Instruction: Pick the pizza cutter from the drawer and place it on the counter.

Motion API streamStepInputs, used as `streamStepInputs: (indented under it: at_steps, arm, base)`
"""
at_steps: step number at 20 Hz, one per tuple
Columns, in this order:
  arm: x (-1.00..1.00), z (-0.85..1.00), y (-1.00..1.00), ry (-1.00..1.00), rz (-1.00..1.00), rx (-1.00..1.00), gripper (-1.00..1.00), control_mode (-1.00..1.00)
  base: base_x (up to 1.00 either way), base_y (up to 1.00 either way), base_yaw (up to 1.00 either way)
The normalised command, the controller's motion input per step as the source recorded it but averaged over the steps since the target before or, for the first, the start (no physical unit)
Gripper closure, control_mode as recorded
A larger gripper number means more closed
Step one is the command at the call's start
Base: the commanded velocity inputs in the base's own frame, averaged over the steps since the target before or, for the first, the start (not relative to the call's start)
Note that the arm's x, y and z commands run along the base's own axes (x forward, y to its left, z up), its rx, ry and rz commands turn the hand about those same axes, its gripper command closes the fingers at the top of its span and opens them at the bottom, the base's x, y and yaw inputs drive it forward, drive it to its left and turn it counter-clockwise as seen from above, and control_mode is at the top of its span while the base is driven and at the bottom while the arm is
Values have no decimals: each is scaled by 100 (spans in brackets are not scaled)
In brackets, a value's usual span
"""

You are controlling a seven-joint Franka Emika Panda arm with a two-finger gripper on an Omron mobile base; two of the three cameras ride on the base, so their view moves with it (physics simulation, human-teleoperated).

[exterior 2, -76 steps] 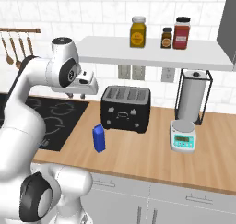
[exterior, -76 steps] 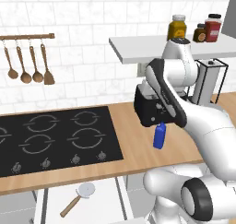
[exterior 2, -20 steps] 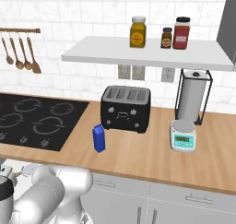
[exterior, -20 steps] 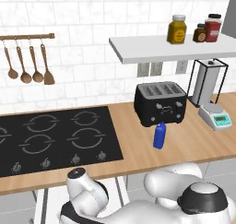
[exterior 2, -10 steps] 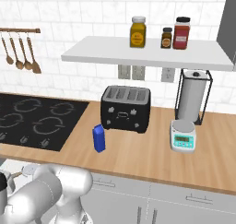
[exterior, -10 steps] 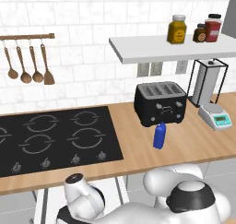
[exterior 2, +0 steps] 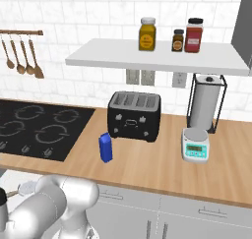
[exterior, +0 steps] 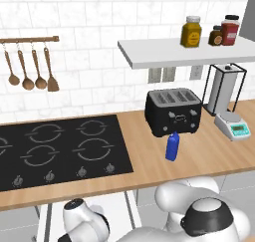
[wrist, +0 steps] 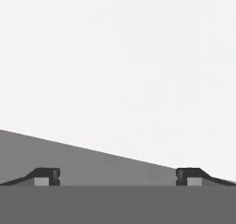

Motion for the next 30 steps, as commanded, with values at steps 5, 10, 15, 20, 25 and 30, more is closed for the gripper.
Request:
streamStepInputs:
  at_steps: [5, 10, 15, 20, 25, 30]
  arm:
    - [-100, 0, 1, 10, -11, 0, -100, -100]
    - [-98, 0, 2, 3, -12, 0, -100, -100]
    - [-24, 0, 0, 0, -6, 0, -100, -100]
    - [37, 30, 0, -9, -7, 0, -100, -100]
    - [82, 38, -1, -10, -17, 0, -100, -100]
    - [75, 19, -2, -11, -19, 0, -100, -100]
  base:
    - [0, 0, 0]
    - [0, 0, 0]
    - [0, 0, 0]
    - [0, 0, 0]
    - [0, 0, 0]
    - [0, 0, 0]
